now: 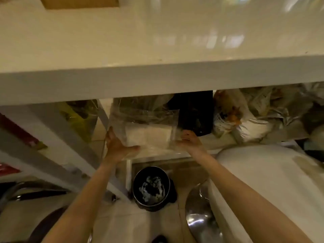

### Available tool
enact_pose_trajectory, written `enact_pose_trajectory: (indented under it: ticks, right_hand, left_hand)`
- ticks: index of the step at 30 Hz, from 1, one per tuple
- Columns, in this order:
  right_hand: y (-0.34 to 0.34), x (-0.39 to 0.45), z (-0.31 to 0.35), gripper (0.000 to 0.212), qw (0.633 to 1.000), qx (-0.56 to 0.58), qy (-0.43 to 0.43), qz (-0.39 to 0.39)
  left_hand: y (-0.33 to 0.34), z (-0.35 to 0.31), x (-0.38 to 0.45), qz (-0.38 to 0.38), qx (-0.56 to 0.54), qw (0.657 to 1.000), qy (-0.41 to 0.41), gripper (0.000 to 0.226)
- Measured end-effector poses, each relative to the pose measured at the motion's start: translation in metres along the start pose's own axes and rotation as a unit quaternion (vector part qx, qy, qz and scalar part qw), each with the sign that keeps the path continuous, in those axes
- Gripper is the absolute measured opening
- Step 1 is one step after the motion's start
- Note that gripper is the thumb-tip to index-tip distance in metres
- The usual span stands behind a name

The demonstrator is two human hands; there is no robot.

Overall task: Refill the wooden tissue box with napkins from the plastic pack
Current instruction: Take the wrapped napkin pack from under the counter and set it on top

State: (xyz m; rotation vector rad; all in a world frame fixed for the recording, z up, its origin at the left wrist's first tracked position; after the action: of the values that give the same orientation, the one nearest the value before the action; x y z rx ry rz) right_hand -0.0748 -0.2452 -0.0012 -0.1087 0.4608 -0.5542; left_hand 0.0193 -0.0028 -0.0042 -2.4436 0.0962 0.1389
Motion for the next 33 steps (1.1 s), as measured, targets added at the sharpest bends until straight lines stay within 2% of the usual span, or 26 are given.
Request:
enact_pose_trajectory:
  ticks: [3, 7, 10, 13, 15, 19, 21, 23, 25, 28, 30, 33]
  right_hand:
    - [0.01, 0.016, -0.01, 0.067, 0.999, -0.008, -0.027, 0.014]
    - [0.021, 0.038, -0.023, 0.069, 1.0, 0.002, -0.015, 0.022]
    - [0.031, 0.051, -0.03, 0.066, 0.999, 0.033, -0.004, 0.032]
    - [0.041, 0.06, -0.039, 0.066, 0.999, 0.033, -0.002, 0.018]
    - [0.043, 0.061, -0.041, 0.071, 1.0, 0.017, 0.004, 0.006]
    - [0.035, 0.05, -0.036, 0.034, 0.992, -0.12, -0.018, 0.019]
    - [0.028, 0.042, -0.03, 0.029, 0.99, -0.139, -0.021, 0.026]
    - [0.017, 0.032, -0.021, 0.03, 0.989, -0.144, -0.023, 0.033]
    - [0.003, 0.019, -0.007, 0.019, 0.988, -0.147, -0.032, 0.032]
    - [-0.025, -0.011, 0.015, 0.028, 0.983, -0.172, -0.063, 0.019]
    - [-0.045, -0.039, 0.029, 0.034, 0.978, -0.187, -0.09, 0.027]
    - [-0.079, -0.079, 0.047, 0.025, 0.974, -0.185, -0.124, 0.042]
  left_hand:
    - [0.017, 0.023, 0.028, -0.033, -0.04, 0.998, -0.046, 0.152]
    - [0.04, 0.047, 0.061, -0.098, -0.039, 0.994, -0.031, 0.138]
    - [0.05, 0.055, 0.074, -0.095, -0.096, 0.991, -0.019, 0.141]
    - [0.057, 0.06, 0.081, -0.08, -0.151, 0.984, -0.047, 0.134]
    - [0.057, 0.062, 0.081, -0.076, -0.159, 0.98, -0.087, 0.117]
    - [0.044, 0.049, 0.059, -0.063, -0.142, 0.983, -0.094, 0.055]
    - [0.034, 0.038, 0.045, -0.059, -0.149, 0.984, -0.083, 0.034]
    - [0.022, 0.024, 0.031, -0.053, -0.153, 0.984, -0.071, 0.031]
    - [0.011, 0.004, 0.011, -0.033, -0.125, 0.989, -0.074, 0.026]
    - [0.001, -0.025, -0.023, -0.006, -0.151, 0.985, -0.077, 0.029]
    - [-0.011, -0.044, -0.05, 0.0, -0.127, 0.989, -0.081, 0.027]
    - [-0.031, -0.067, -0.094, 0.02, -0.164, 0.983, -0.083, 0.029]
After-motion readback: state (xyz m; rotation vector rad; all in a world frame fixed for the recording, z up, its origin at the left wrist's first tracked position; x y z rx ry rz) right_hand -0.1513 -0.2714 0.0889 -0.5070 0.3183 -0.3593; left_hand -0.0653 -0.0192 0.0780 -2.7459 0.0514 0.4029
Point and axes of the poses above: each hand's wrist, its own x-axis towards the middle knuckle, its own y-axis out of the palm, z = x × y, the point moved 2 cm from there along x, towards the middle knuckle, and after that the axes turned 8 degrees about -z, right-handed, at the moved point
